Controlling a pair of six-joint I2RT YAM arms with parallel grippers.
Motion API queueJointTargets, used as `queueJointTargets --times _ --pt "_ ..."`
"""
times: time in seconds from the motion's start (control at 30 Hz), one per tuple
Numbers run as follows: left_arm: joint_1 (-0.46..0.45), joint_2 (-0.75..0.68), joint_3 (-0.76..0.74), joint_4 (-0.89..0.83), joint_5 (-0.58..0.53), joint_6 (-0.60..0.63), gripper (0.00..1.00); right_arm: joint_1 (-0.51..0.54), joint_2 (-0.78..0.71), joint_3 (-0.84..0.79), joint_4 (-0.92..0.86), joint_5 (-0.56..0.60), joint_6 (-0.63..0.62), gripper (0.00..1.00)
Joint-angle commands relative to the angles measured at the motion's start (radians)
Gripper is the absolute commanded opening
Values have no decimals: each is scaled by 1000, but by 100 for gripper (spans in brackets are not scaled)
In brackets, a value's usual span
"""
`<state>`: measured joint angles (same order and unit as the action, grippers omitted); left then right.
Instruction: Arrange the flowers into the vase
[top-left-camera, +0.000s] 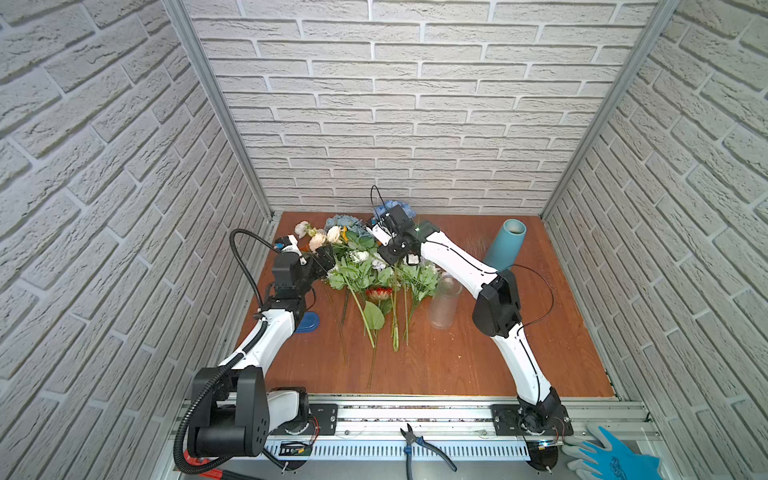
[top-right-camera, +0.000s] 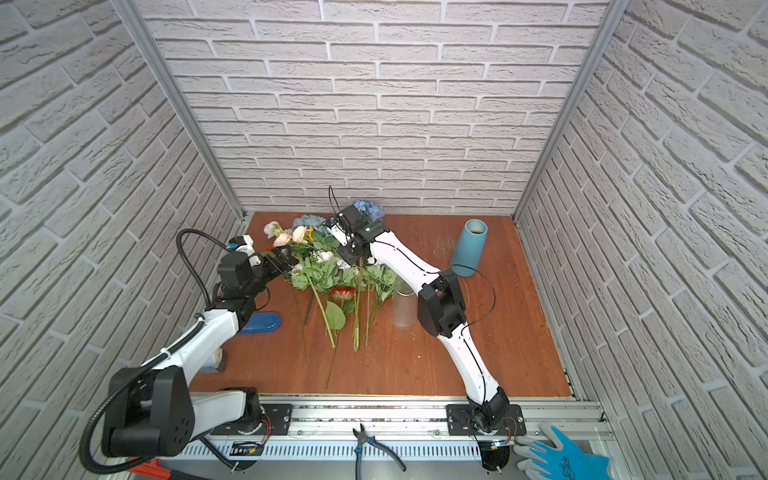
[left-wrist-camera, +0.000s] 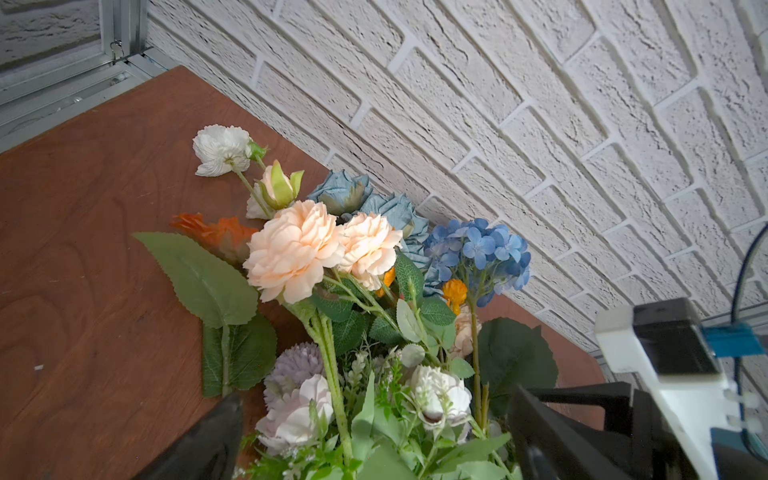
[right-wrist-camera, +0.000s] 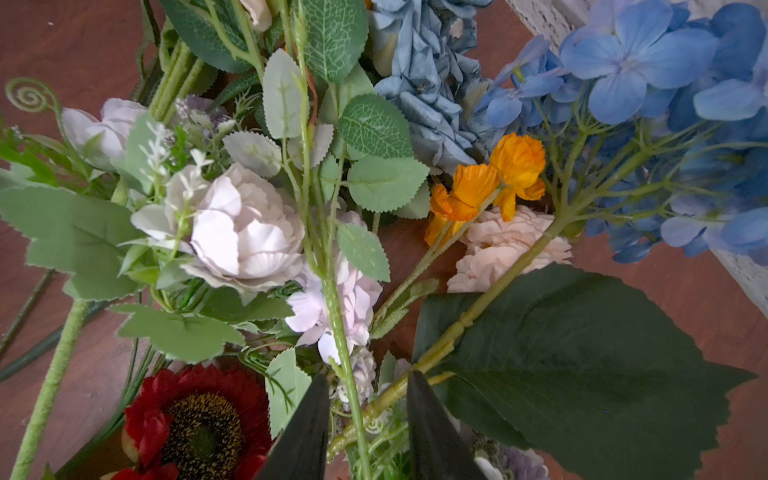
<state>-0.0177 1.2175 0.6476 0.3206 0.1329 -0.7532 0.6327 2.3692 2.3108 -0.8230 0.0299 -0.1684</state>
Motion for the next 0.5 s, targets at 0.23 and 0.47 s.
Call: queueJointTargets --times 0.23,0.47 --pt "4 18 -5 53 16 -3 98 19 61 -10 -7 28 -28 35" --pt "5 40 -2 61 36 -12 98 25 85 -9 -4 52 -32 35"
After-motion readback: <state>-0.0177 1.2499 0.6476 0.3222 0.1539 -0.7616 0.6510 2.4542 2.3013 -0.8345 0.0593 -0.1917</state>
